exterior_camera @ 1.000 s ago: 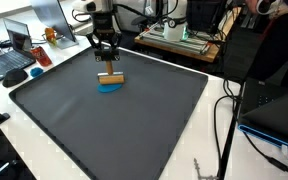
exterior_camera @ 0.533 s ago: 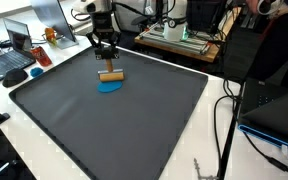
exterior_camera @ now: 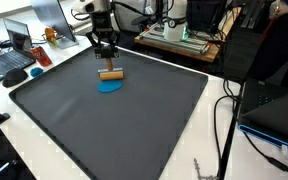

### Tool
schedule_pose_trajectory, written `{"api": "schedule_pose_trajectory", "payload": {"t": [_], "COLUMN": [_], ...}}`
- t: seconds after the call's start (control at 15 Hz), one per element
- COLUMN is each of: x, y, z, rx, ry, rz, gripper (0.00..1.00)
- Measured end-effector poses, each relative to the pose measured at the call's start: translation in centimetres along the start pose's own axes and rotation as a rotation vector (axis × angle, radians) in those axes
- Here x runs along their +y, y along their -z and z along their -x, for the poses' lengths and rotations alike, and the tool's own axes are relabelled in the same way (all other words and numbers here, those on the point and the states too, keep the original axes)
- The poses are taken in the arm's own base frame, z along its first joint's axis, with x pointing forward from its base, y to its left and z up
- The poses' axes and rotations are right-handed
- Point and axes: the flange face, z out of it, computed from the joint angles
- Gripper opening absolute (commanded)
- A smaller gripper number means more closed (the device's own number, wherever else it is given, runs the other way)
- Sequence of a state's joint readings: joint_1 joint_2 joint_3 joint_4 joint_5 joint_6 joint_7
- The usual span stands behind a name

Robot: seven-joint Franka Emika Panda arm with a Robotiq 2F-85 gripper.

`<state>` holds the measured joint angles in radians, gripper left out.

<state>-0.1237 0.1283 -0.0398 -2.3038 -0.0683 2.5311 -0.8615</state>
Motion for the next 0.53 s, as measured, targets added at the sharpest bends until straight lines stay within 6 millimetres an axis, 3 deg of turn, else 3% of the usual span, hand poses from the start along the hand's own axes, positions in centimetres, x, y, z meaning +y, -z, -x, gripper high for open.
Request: {"api": "schedule_pose_trajectory", "payload": {"t": [0.53], "x": [2.3], "y": [0.6], "z": [4.0], "rx": [0.007], "ry": [-0.165], "rz": [-0.08], "gripper": [0.22]}}
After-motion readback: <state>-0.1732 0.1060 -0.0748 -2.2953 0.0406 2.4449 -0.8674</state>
